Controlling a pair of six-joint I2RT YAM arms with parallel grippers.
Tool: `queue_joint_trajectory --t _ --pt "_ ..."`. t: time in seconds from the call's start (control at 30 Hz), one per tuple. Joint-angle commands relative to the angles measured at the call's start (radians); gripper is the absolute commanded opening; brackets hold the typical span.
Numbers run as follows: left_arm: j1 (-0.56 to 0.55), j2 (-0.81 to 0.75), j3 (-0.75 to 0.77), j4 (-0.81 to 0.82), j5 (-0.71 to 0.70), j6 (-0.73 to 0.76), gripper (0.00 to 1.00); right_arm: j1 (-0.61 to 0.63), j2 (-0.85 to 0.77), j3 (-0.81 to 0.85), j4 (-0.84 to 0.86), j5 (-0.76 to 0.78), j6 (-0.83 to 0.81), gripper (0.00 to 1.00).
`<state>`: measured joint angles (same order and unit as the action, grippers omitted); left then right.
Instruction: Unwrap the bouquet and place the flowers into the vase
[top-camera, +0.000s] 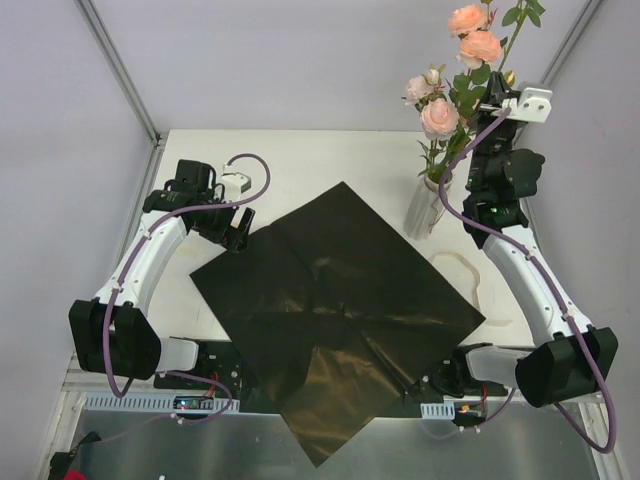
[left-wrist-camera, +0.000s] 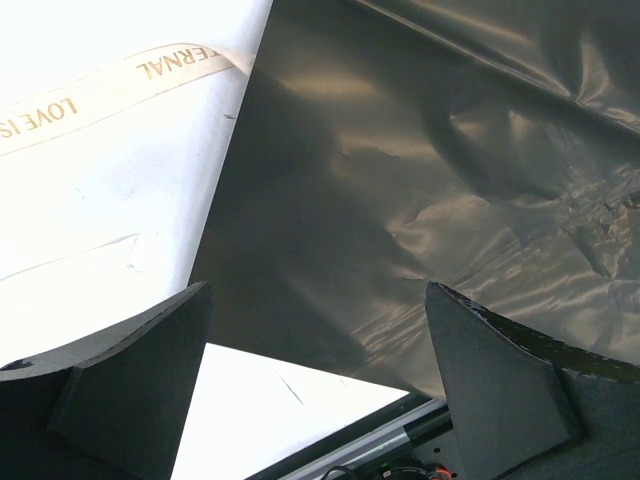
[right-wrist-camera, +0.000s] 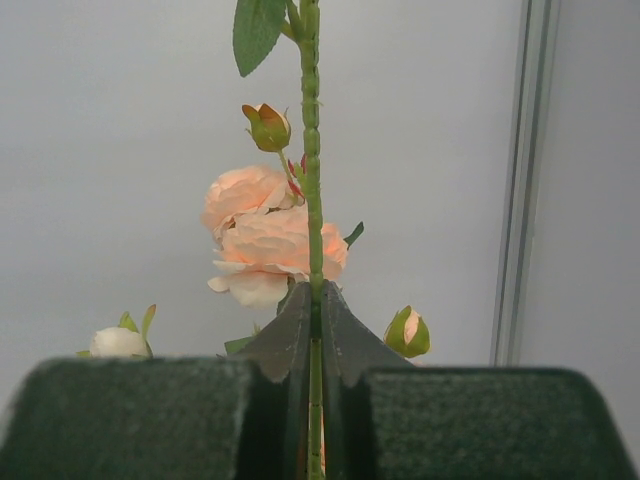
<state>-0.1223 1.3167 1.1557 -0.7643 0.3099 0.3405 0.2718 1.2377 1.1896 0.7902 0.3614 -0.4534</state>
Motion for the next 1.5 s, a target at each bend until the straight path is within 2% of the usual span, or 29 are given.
queue_joint_trajectory --t 0.0,0.23,0.33,0.47,0.57,0.67,0.77,0.8,0.87,0.9,1.1,1.2,1.47 --pt "0.01 0.004 0.033 0.0 0.015 0.009 0.87 -0.011 0.002 0.035 0.104 -0.026 0.019 0.01" --pt "0.01 -0.004 0.033 -0.003 0.02 0.002 0.87 -0.009 -0.015 -0.071 0.06 -0.052 0.044 0.01" --pt "0.01 -0.02 0.035 -0.001 0.029 -0.001 0.87 -0.008 -0.055 -0.122 0.005 -0.058 0.071 0.15" --pt "0.01 -0.037 0.041 -0.001 0.038 -0.009 0.87 -0.006 -0.107 -0.206 -0.066 -0.061 0.104 0.42" --pt "0.01 -0.05 0.042 -0.003 0.038 -0.017 0.87 0.009 -0.161 -0.231 -0.163 -0.059 0.142 0.54" --pt "0.01 -0.063 0.036 -0.004 0.041 -0.017 0.87 0.032 -0.23 -0.231 -0.311 -0.05 0.188 0.59" --pt "0.01 -0.077 0.03 -0.003 0.044 -0.023 0.88 0.067 -0.308 -0.229 -0.474 -0.053 0.234 0.68" --pt "0.01 -0.082 0.029 -0.003 0.046 -0.023 0.87 0.079 -0.335 -0.208 -0.6 -0.058 0.251 0.72" --pt "0.01 -0.088 0.027 -0.001 0.049 -0.032 0.88 0.101 -0.351 -0.182 -0.736 -0.091 0.314 0.96" --pt "0.01 -0.089 0.027 -0.003 0.051 -0.037 0.88 0.107 -0.359 -0.17 -0.857 -0.108 0.334 0.96" --pt "0.01 -0.109 0.025 -0.001 0.049 -0.044 0.88 0.152 -0.368 -0.197 -1.149 -0.164 0.43 0.96" --pt "0.01 -0.126 0.021 0.005 0.038 -0.041 0.88 0.156 -0.388 -0.231 -1.201 -0.17 0.435 0.96" --pt "0.012 -0.151 -0.043 0.084 0.023 -0.08 0.88 0.156 -0.411 -0.294 -1.189 -0.181 0.414 0.96"
